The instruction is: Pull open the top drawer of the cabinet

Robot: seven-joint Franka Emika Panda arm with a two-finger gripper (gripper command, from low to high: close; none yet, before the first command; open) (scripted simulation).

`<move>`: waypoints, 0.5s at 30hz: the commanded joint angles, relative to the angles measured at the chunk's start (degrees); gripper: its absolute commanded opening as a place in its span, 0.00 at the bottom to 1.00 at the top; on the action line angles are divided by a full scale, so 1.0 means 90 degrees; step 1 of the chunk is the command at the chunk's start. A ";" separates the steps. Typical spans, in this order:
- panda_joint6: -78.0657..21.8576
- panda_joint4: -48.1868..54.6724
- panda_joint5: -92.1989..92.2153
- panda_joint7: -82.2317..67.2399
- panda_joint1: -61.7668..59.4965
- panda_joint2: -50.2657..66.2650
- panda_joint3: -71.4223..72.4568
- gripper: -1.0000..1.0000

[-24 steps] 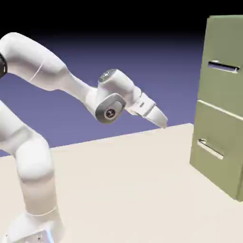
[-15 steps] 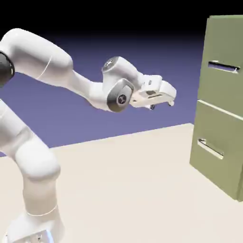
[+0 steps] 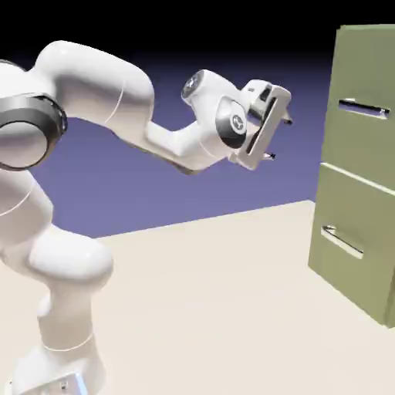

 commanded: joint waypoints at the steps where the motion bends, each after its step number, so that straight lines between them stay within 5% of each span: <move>1: -0.0013 0.0120 -0.0277 -0.0239 0.0204 0.0026 -0.0192 0.50; 15: -0.0201 0.1799 -0.4153 -0.3578 0.3057 0.0387 -0.2880 0.50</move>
